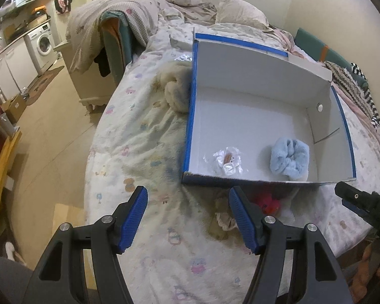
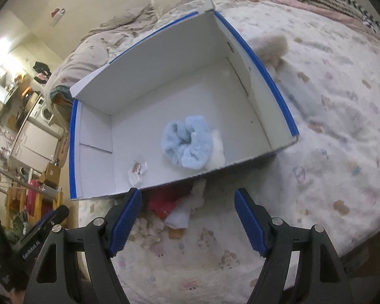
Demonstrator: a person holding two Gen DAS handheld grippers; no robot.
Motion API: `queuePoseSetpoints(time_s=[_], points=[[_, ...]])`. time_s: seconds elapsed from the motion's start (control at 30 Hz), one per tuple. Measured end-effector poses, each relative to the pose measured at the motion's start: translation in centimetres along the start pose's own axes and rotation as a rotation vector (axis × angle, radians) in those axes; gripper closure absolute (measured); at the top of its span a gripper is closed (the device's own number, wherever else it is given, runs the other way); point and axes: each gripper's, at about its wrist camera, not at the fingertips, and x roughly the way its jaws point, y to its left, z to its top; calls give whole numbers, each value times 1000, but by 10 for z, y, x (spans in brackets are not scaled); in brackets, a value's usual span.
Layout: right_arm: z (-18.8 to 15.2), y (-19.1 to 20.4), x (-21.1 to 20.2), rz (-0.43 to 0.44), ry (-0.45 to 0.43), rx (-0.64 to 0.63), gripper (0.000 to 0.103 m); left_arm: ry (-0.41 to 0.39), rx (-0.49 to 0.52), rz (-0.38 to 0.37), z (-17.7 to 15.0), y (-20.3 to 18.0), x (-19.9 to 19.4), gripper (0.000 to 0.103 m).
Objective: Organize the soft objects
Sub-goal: 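Grasp the beige scrunchie with the left gripper while the right grasps the white sock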
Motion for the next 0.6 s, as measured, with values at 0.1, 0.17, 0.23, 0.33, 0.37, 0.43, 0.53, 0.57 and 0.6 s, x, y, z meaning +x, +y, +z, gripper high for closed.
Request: queuePoseSetpoints(time_s=[0.1, 0.17, 0.23, 0.33, 0.37, 0.43, 0.53, 0.57, 0.6], points=[[-3, -5, 2, -4, 14, 18, 23, 2, -6, 12, -4, 5, 1, 39], [-4, -8, 3, -8, 20, 20, 23, 4, -13, 24, -5, 11, 4, 39], [-3, -10, 3, -11, 19, 21, 23, 10, -23, 36, -6, 16, 8, 39], [-4, -12, 7, -6, 31, 37, 23, 28, -43, 42, -7, 26, 14, 39], [-4, -13, 8, -3, 39, 41, 23, 34, -49, 42, -7, 30, 17, 39], [-5, -12, 14, -1, 58, 43, 23, 40, -54, 46, -8, 35, 19, 39], [-7, -11, 28, 18, 113, 53, 23, 49, -65, 46, -9, 42, 23, 39], [-8, -12, 34, 25, 138, 65, 23, 53, -70, 45, -9, 45, 24, 39], [-9, -14, 41, 29, 163, 80, 23, 59, -74, 43, -9, 47, 24, 39]])
